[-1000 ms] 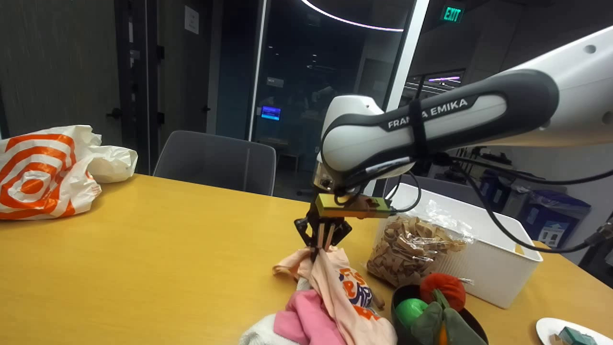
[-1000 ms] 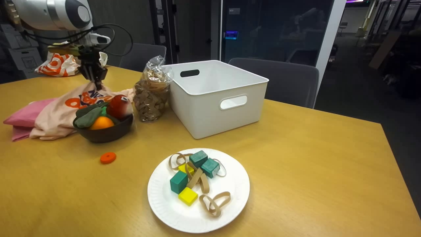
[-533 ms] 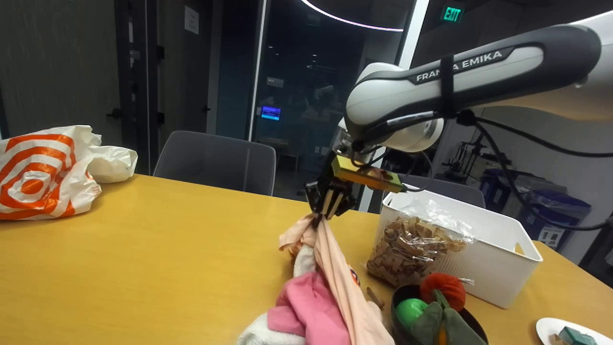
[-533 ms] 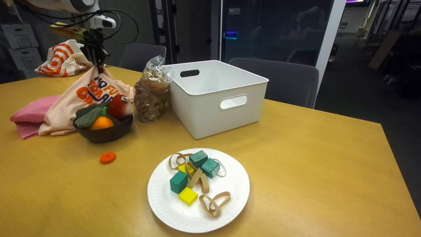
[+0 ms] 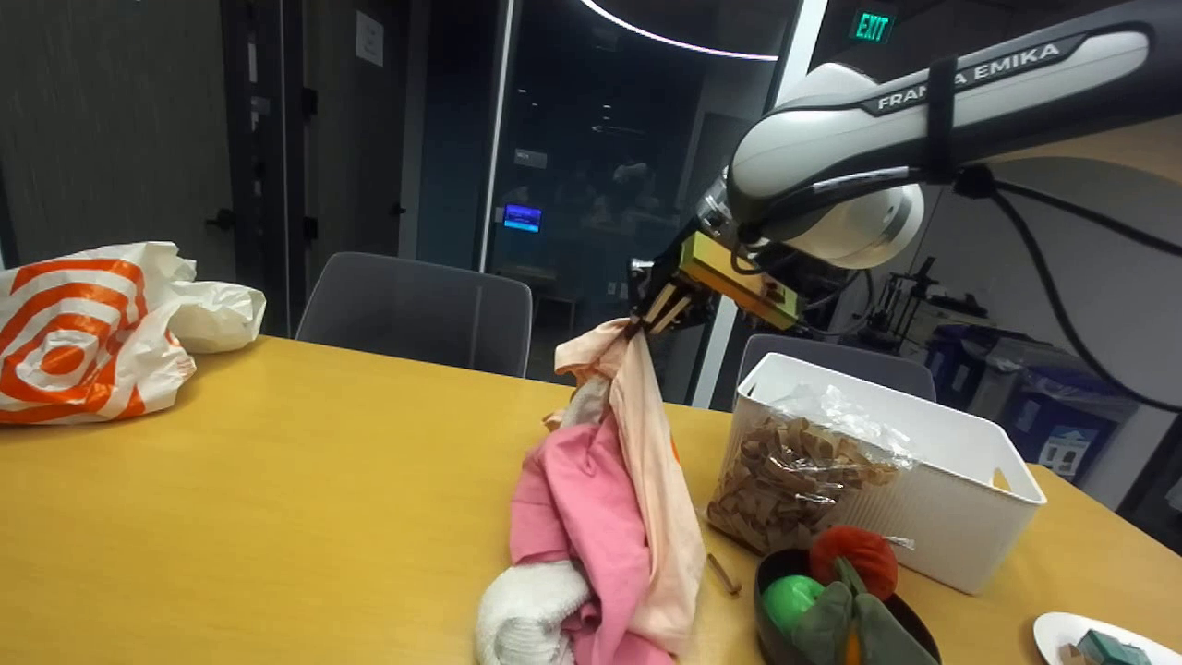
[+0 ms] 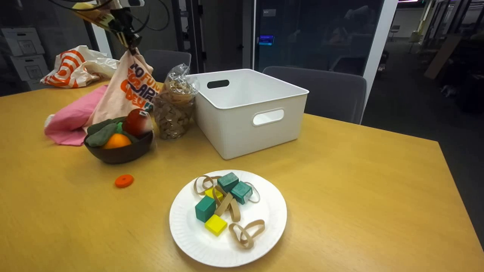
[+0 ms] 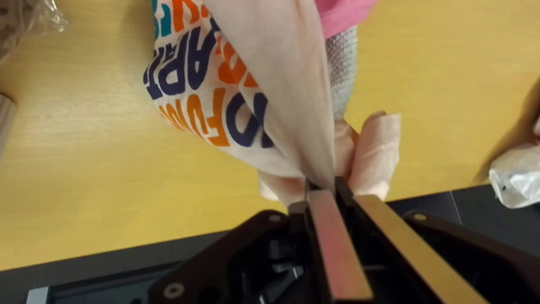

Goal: Pick up the cloths on the table and hang them around the white basket

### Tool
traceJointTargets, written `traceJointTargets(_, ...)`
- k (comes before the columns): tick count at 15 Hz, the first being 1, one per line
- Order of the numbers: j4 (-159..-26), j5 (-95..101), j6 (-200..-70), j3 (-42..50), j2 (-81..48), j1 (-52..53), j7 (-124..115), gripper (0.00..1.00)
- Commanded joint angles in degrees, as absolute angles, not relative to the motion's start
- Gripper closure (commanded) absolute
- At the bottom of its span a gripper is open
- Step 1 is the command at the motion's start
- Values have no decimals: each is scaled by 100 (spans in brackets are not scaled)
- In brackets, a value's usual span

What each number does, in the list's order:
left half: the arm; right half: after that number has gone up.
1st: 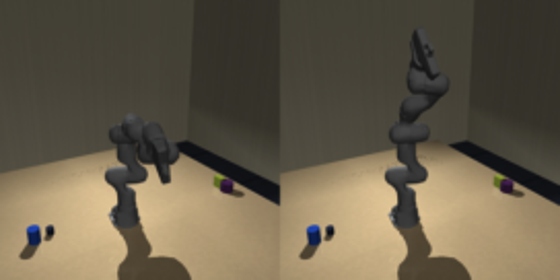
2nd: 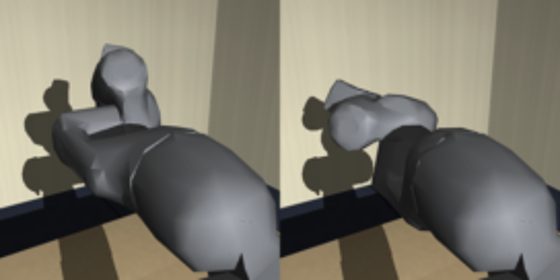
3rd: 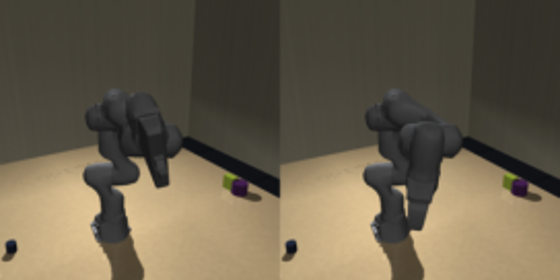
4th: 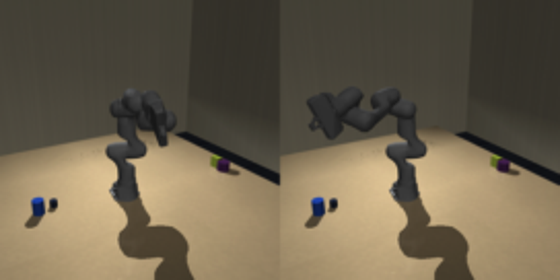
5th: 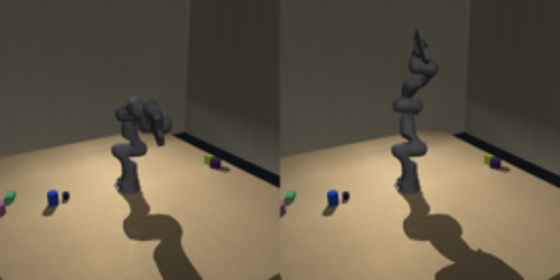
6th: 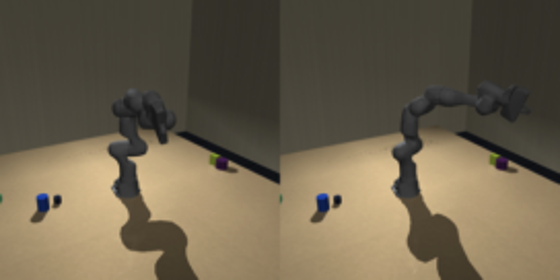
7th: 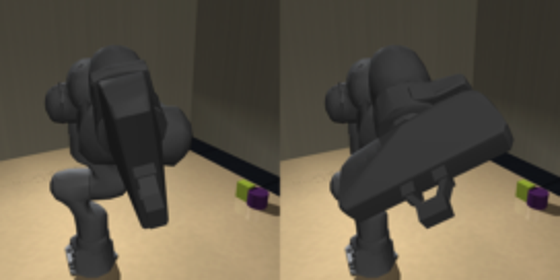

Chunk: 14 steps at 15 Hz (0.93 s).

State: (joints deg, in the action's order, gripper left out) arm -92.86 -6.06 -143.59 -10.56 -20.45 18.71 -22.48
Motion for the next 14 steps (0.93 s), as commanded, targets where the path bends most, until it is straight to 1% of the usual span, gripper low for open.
traceJointTargets(1, -9879, -726, -15186, -995, -1511, 1731, -2242, 91)
traceJointTargets(3, -10051, -611, -15503, -918, -1370, 1704, -2270, 91)
traceJointTargets(5, -10073, -540, -15306, -913, -1388, 1667, -2114, 90)
traceJointTargets(6, -10074, -578, -15093, -962, -1418, 1628, -1968, 69)
traceJointTargets(7, -10053, -639, -14851, -1034, -1491, 1604, -1778, 65)
traceJointTargets(8, -10038, -595, -14729, -1052, -1605, 1642, -1719, 64)
traceJointTargets(9, -10022, -537, -14545, -1068, -1691, 1678, -1655, 58)
traceJointTargets(12, -9969, -103, -14756, -1052, -2119, 1929, -1635, 33)
traceJointTargets(14, -9822, 499, -14979, -843, -2493, 2226, -1948, 18)
